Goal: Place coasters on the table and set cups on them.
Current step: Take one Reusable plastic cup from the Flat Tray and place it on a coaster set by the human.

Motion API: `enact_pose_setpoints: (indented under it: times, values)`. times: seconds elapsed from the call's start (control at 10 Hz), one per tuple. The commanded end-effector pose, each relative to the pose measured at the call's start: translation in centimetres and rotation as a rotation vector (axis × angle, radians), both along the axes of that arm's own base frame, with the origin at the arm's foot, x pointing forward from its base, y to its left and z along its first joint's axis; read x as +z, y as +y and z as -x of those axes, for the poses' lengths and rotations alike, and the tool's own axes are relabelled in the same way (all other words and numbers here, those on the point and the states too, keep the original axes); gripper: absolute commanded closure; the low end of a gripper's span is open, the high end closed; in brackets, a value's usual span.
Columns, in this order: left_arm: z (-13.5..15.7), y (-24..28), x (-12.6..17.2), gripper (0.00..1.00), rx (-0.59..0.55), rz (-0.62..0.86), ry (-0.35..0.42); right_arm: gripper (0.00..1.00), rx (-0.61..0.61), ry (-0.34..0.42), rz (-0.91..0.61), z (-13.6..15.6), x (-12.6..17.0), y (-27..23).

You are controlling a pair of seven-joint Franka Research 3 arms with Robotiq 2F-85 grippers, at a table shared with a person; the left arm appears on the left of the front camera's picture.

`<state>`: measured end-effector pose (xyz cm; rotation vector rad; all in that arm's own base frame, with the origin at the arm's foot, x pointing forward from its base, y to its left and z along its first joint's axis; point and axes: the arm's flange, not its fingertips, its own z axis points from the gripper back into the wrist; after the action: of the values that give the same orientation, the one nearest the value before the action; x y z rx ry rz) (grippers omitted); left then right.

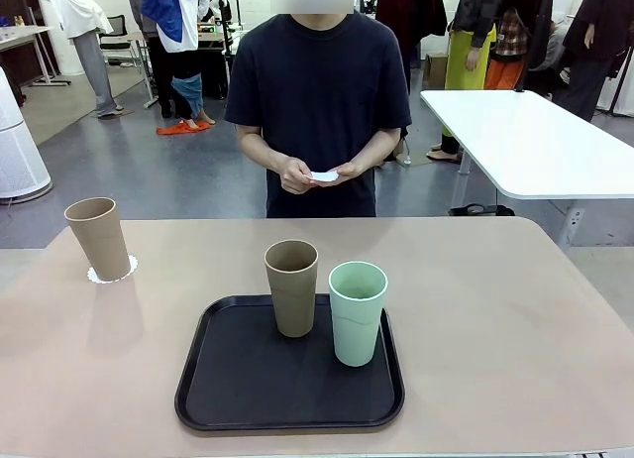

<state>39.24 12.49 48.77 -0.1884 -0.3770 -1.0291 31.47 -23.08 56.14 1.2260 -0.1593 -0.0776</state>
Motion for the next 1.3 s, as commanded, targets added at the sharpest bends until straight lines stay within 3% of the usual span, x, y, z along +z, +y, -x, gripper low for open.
enact_pose_setpoints:
  times: [0.0,0.5,0.6,0.7,0.8,0.9,1.0,1.1,1.2]
  values:
    - [-0.3,-0.2,0.1,0.00,0.007,-0.010,-0.007,0.00,-0.001,-0.014,0.000,-0.1,-0.1,0.0]
    - [-0.1,-0.1,0.0,0.00,-0.005,0.004,-0.002,0.00,-0.001,-0.014,0.000,-0.1,-0.1,0.0]
    - [1.6,0.2,-0.5,0.00,0.215,0.090,0.124,0.00,-0.001,-0.014,0.000,-0.1,-0.1,0.0]
    - [5.5,-0.6,-2.4,0.00,0.446,0.284,0.160,0.00,-0.001,-0.014,0.000,-0.1,-0.1,0.0]
    - [6.8,-1.9,-3.0,0.00,0.575,0.292,0.226,0.00,-0.001,-0.014,0.000,-0.1,-0.1,0.0]
    - [7.0,-3.3,-2.3,0.00,0.595,0.302,0.247,0.00,-0.001,-0.014,0.000,-0.1,-0.1,0.0]
    - [10.7,-4.1,-4.1,0.00,0.627,0.330,0.300,0.00,-0.001,-0.014,0.000,-0.1,-0.1,0.0]
    - [11.6,-5.3,-3.9,0.00,0.577,0.298,0.346,0.00,-0.001,-0.014,0.000,-0.1,-0.1,0.0]
    - [7.6,-2.0,-4.3,0.00,0.560,0.262,0.310,0.00,-0.001,-0.014,0.000,-0.1,-0.1,0.0]
